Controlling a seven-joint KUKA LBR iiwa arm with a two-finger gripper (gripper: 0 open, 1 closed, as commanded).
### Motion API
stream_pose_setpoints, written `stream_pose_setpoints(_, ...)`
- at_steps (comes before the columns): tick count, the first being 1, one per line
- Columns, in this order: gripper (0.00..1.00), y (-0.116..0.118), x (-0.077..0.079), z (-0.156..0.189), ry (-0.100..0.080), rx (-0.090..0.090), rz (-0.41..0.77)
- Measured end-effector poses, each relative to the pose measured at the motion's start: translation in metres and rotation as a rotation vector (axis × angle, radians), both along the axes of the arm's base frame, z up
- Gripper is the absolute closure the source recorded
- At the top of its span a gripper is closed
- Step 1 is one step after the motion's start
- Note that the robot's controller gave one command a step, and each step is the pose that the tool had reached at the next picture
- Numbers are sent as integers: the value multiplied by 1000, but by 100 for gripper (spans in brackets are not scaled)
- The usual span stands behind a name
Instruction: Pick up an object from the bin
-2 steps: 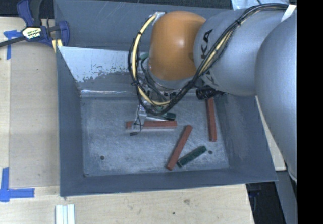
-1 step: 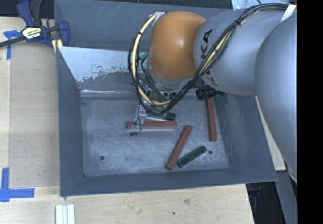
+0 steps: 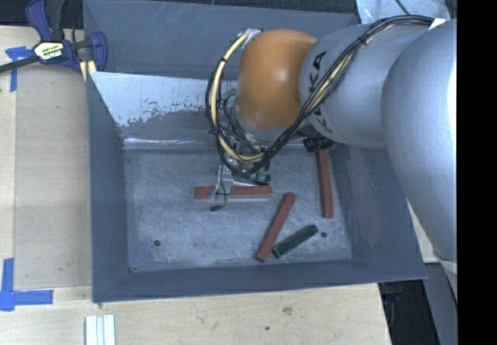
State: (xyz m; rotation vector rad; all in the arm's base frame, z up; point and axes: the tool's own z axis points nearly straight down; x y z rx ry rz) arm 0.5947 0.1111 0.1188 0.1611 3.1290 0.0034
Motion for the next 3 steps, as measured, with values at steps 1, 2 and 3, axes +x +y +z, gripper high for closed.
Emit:
stream_pose_setpoints(1,100,-18,0,-43,6,-2,157)
stream_pose_setpoints(2,100,-18,0,-43,6,-2,157)
stream_pose_setpoints(3,100,20,1,102,5,-2,144)
